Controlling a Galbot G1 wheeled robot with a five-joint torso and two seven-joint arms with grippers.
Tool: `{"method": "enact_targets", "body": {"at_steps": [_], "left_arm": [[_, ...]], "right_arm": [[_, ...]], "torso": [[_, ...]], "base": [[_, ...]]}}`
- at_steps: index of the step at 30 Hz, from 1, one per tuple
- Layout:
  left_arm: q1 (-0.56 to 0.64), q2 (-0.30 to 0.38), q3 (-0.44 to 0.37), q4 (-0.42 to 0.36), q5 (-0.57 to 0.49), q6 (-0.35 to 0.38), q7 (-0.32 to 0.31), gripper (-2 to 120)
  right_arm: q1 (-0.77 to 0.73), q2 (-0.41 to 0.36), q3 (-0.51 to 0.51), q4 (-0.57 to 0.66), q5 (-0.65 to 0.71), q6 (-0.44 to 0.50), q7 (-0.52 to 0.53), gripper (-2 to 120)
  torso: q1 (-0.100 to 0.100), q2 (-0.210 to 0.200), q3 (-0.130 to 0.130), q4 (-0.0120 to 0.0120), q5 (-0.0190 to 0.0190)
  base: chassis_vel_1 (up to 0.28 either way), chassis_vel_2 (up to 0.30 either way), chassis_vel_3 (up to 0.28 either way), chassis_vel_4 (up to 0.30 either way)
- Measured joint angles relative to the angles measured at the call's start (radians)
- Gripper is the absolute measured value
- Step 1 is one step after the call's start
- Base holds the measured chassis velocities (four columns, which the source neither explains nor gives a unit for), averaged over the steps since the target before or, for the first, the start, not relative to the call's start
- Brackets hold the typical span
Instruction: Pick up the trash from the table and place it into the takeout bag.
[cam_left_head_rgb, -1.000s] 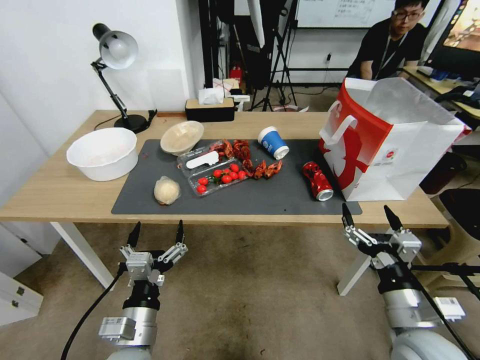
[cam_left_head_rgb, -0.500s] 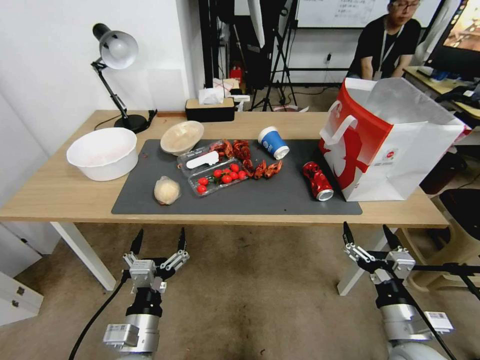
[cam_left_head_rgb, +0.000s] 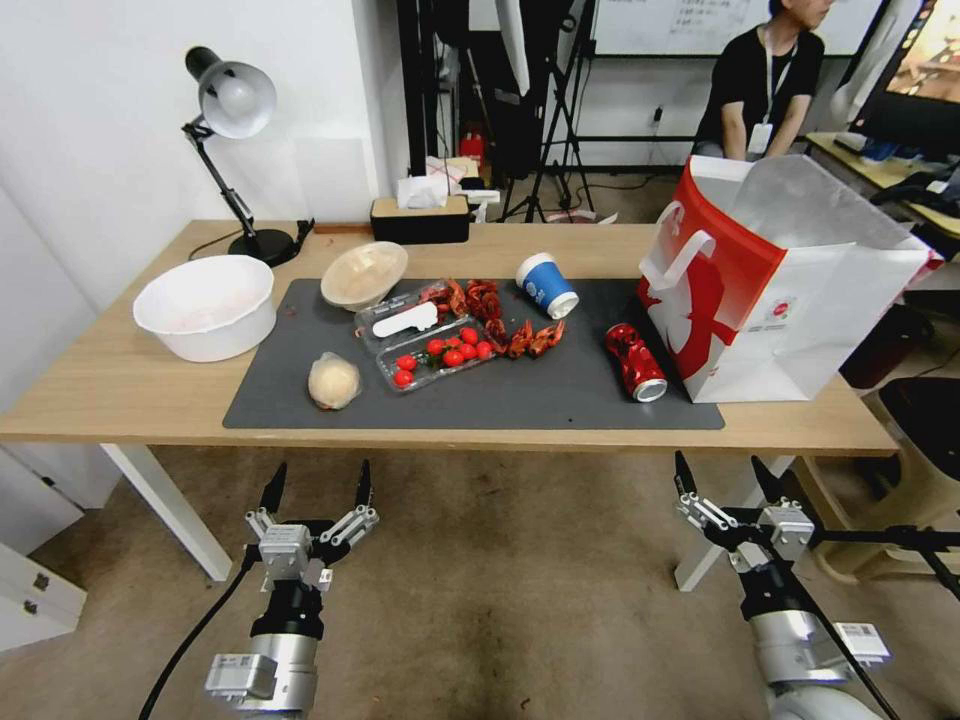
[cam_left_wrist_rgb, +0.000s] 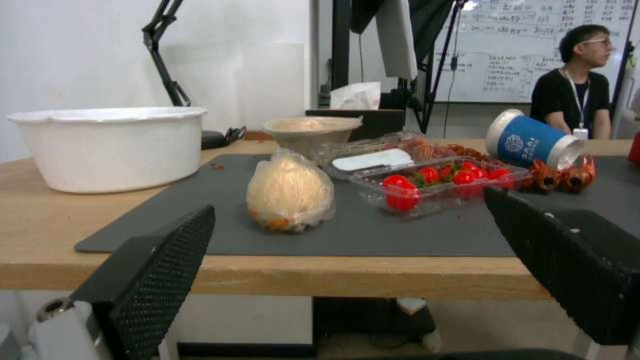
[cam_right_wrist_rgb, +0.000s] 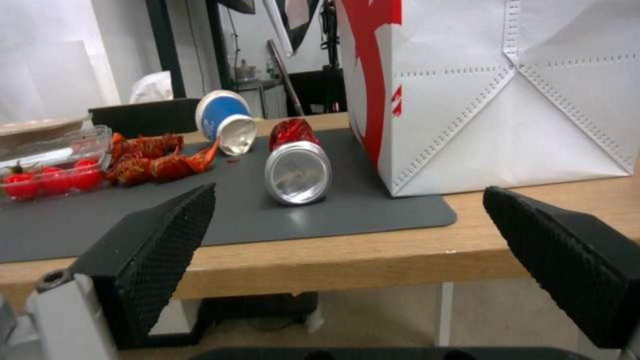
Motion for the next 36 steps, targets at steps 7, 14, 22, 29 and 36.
{"method": "enact_targets", "body": {"at_steps": [7,14,22,29,36], "left_arm": [[-0.002,0.0,0.0,0.0,0.0,0.0,0.0,100],[-0.006,0.003,0.001,0.004,0.0,-0.001,0.004,100],[-0.006,0.007,-0.001,-0.003,0.0,-0.002,0.005,100],[0.004,0.009,-0.004,-0.011,-0.002,-0.01,0.006,100],[0.004,0.01,-0.004,-0.009,-0.002,-0.018,0.006,100]], "right_arm": [[0.019,0.003,-0.008,0.012,-0.004,-0.015,0.005,100],[0.082,-0.012,-0.047,0.05,-0.017,-0.098,0.024,100],[0.198,-0.072,-0.094,0.106,-0.017,-0.232,0.077,100],[0.286,-0.126,-0.107,0.154,0.042,-0.402,0.114,100],[0.357,-0.197,-0.098,0.175,0.134,-0.555,0.151,100]], "torso": [[0.0,0.0,0.0,0.0,0.0],[0.0,0.0,0.0,0.0,-0.0001],[0.0,0.0,0.0,0.0002,0.0],[0.0,0.0,0.0,0.0001,0.0001],[0.0,0.0,0.0,0.0,0.0]], "base": [[0.0,0.0,0.0,0.0],[0.0,0.0,0.0,0.0],[0.0,0.0,0.0,0.0],[0.0,0.0,0.0,0.0],[0.0,0.0,0.0,0.0]]}}
